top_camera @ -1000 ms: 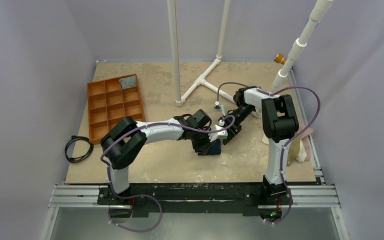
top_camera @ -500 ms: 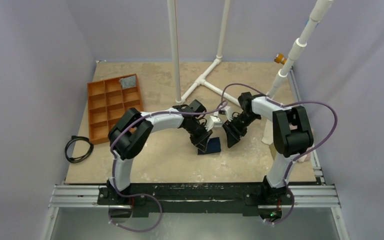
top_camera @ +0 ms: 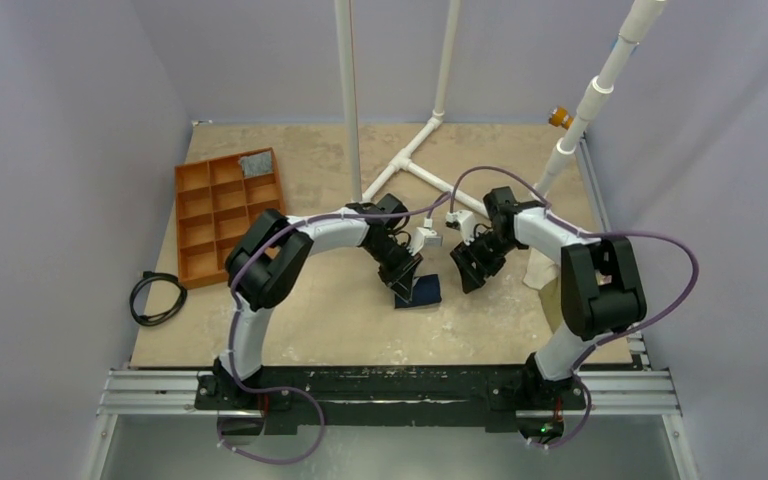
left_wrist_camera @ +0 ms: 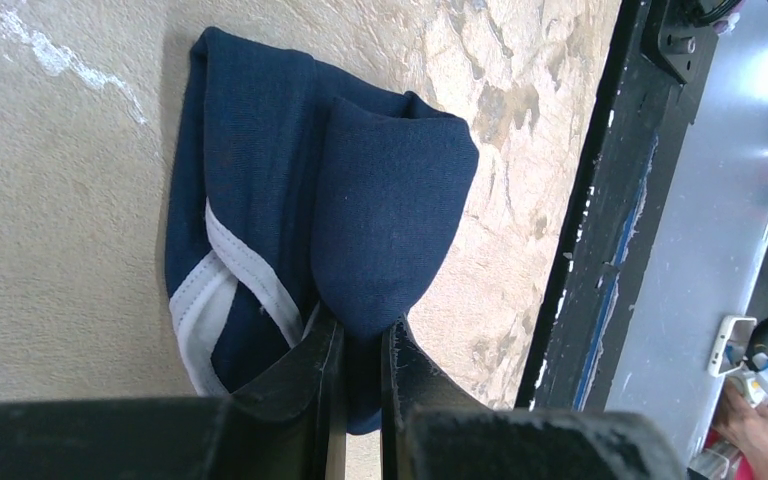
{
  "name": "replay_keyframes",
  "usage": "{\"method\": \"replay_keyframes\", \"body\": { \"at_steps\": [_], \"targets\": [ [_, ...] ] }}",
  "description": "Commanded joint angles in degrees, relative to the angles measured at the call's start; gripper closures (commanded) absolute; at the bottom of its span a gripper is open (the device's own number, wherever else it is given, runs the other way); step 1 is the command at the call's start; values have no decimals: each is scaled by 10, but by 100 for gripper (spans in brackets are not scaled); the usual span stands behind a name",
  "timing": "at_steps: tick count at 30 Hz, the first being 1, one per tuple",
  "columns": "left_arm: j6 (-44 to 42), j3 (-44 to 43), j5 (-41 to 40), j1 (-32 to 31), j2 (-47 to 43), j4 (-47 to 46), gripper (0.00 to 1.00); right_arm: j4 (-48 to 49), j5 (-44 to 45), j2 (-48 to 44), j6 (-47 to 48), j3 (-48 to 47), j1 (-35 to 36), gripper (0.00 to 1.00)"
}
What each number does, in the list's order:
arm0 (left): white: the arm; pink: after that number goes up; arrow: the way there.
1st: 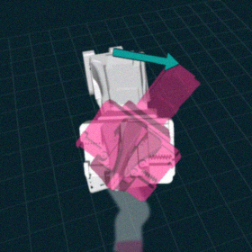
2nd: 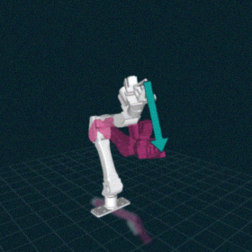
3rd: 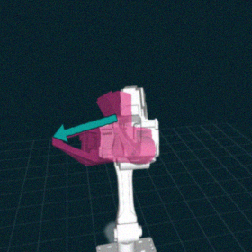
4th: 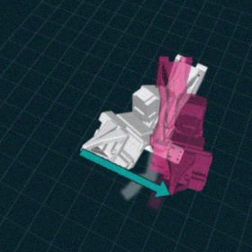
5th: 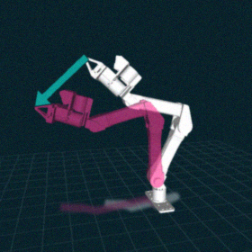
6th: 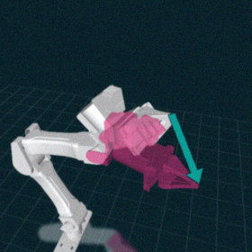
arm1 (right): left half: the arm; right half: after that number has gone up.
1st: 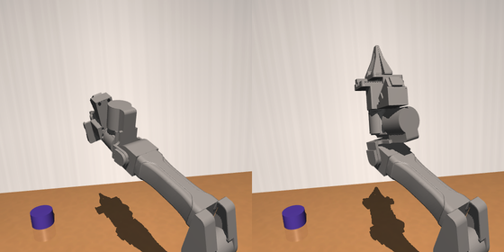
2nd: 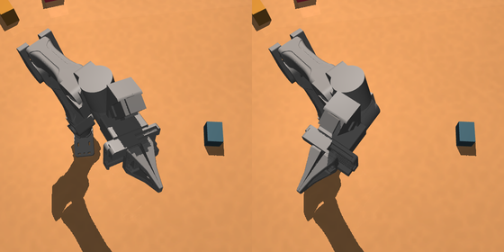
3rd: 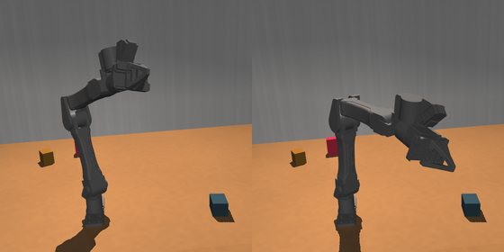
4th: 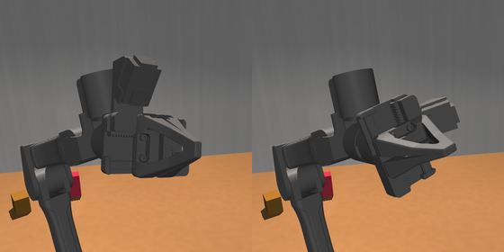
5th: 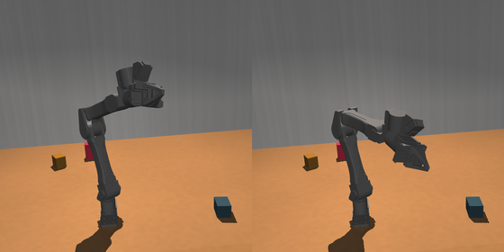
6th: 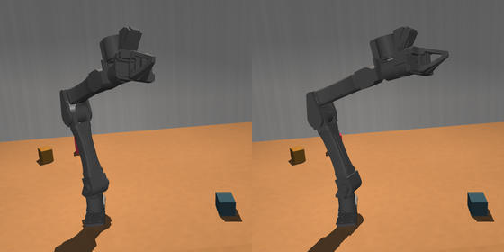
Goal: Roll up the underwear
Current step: Roll the underwear to the center of the board.
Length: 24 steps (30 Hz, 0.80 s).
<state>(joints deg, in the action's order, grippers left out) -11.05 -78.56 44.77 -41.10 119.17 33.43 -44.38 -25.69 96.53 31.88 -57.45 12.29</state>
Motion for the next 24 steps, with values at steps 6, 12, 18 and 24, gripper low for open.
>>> {"method": "replay_keyframes", "body": {
  "at_steps": [6, 12, 18, 24],
  "targets": [
    [-27, -21, -55, 18, 80, 77, 100, 74, 42, -115, -19, 34, -6, 40],
    [-34, -82, -4, 33, 142, 145, 100, 75, 6, -206, 57, 78, -5, 38],
    [-52, -150, 26, 40, 193, 215, 100, 87, -11, -273, 86, 97, 35, 33],
    [-73, -206, 41, 43, 234, 276, 100, 157, 84, -278, 64, 114, 162, 32]
  ]
}}
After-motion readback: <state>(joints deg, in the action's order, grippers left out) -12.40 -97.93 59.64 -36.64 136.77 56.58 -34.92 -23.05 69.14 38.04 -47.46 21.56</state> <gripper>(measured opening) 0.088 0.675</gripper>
